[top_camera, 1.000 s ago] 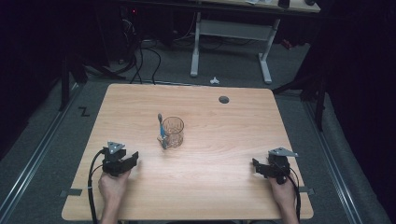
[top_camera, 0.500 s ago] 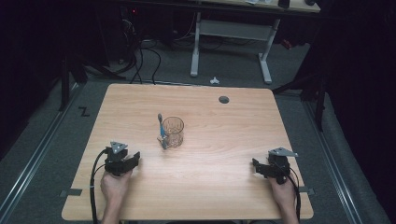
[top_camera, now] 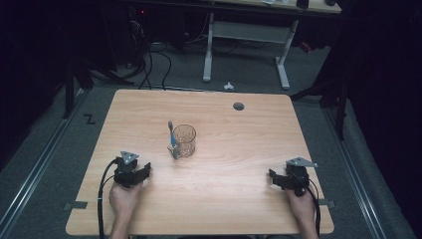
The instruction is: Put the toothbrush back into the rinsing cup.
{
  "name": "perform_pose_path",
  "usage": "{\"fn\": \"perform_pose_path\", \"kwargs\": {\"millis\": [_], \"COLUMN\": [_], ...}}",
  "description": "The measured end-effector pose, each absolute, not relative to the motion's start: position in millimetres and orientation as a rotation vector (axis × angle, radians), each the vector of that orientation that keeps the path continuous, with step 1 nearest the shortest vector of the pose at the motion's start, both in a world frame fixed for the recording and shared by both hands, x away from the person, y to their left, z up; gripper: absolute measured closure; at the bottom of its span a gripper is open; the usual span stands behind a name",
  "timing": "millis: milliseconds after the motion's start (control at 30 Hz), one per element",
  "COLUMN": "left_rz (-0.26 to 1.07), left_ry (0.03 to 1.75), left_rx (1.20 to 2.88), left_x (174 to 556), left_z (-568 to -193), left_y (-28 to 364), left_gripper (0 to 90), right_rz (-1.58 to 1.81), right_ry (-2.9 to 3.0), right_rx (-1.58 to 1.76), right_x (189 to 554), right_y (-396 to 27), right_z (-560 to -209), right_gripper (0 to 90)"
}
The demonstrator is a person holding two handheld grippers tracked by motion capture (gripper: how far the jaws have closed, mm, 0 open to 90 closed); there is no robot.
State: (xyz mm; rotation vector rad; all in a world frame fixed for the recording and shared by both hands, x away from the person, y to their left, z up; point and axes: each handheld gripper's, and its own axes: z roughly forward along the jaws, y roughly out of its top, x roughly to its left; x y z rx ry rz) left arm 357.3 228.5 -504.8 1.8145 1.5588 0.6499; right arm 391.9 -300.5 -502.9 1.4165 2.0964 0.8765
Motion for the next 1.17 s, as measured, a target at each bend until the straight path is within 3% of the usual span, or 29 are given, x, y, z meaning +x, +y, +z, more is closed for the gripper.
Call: {"fn": "perform_pose_path", "kwargs": {"millis": [467, 800, 1167], "left_rz": [0.682, 0.702, 0.694], "left_ry": [1.551, 1.578, 1.576], "left_rx": [1.833, 1.806, 1.804], "left_x": [357.8, 357.3, 357.1], "left_z": [-506.7, -508.7, -508.8], "left_y": [226.5, 226.9, 227.1], "left_gripper": [45.6, 36.3, 34.6], "right_rz": [0.877, 0.877, 0.877], "right_ry": [2.096, 2.096, 2.097], "right_rx": [1.416, 1.416, 1.417], "right_x": [391.9, 391.8, 391.8], "right_y": [-300.5, -300.5, -300.4], "right_z": [-502.9, -502.9, -502.9], "right_gripper": [24.2, 24.2, 24.2]}}
